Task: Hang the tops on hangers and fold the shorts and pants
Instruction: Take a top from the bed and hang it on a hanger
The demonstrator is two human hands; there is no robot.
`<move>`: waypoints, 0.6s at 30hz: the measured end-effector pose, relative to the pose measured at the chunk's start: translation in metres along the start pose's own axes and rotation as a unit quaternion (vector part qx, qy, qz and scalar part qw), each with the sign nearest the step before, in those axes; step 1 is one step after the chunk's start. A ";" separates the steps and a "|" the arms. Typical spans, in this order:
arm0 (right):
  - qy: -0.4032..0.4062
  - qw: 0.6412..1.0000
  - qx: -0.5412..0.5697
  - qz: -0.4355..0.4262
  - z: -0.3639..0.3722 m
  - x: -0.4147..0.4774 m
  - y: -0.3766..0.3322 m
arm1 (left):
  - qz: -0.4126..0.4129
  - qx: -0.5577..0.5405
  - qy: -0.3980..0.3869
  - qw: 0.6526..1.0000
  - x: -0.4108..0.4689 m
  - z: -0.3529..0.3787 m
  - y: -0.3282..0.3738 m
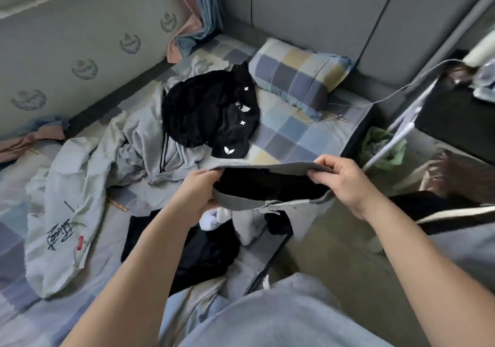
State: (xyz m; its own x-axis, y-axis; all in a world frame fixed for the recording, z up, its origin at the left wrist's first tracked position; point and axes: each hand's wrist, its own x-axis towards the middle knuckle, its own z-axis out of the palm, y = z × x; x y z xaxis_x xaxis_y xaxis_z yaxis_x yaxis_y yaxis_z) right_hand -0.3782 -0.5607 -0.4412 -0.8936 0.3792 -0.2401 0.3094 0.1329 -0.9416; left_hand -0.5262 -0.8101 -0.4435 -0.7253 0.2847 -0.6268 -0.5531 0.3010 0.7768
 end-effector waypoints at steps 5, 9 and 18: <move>0.165 0.986 -0.014 0.027 -0.001 -0.097 0.038 | 0.012 0.147 -0.097 0.984 -0.022 0.045 -0.044; 0.304 0.949 0.031 0.075 -0.021 -0.171 0.053 | 0.038 0.236 -0.206 0.949 -0.049 0.091 -0.060; 0.555 0.800 0.202 0.109 -0.085 -0.320 0.080 | 0.128 0.414 -0.452 0.780 -0.109 0.244 -0.086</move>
State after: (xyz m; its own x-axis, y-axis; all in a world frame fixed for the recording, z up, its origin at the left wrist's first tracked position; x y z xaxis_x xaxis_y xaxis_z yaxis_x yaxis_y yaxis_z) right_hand -0.0397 -0.5939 -0.4193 0.0750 0.9621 -0.2621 0.0887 -0.2682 -0.9593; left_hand -0.2999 -0.6444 -0.4569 0.0231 0.8450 -0.5342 0.2875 0.5062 0.8131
